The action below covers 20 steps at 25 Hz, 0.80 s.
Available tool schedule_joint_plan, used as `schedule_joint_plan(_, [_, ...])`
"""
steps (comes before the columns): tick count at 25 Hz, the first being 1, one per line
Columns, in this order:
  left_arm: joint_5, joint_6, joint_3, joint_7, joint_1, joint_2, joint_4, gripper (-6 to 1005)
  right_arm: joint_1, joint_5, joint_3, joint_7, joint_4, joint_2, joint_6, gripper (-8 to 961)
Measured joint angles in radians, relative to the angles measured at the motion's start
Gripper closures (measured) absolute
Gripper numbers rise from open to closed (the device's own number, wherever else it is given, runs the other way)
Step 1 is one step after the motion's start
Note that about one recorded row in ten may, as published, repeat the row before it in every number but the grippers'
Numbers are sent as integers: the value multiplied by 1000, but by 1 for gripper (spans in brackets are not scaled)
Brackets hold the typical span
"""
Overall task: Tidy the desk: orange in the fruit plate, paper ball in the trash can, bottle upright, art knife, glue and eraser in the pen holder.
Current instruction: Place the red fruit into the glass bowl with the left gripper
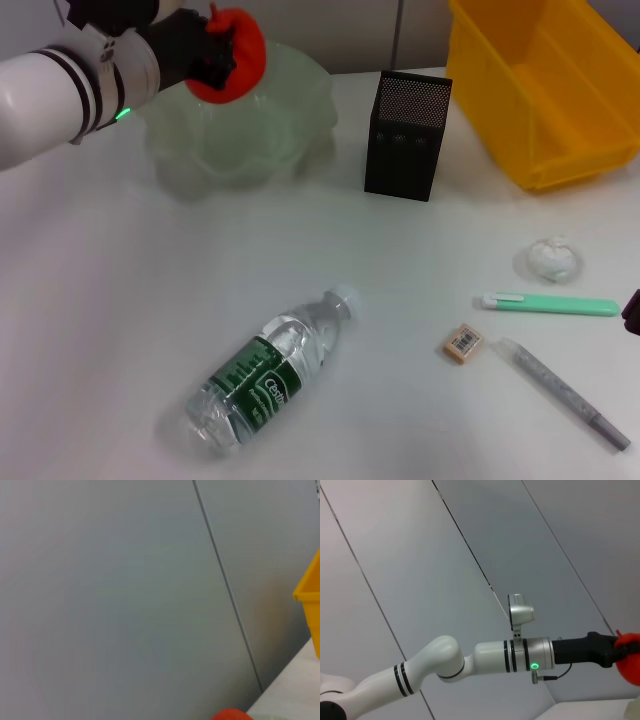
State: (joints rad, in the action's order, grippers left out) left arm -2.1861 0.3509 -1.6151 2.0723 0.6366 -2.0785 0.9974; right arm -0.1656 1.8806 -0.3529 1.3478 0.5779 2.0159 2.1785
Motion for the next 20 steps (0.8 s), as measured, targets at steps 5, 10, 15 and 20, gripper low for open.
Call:
schedule_joint_plan(5, [-1,10,-5,0,7,0,-19,831,-1,3,0,-1,-2,0,0,879])
schedule_joint_plan(10, [-10,61,-13,-10,6,0,-20,792,-5,29,0,-1,-3,-1,-3,878])
schedule_joint_plan(15, [-14,89,-16,-19,3,0,-9,668,-8,55,1,-1,5,-5,-11,877])
schedule_joint_plan(20, [-15,84,-17,-18,-2,0,0,508,-9,68,2,4,3,-11,-11,722])
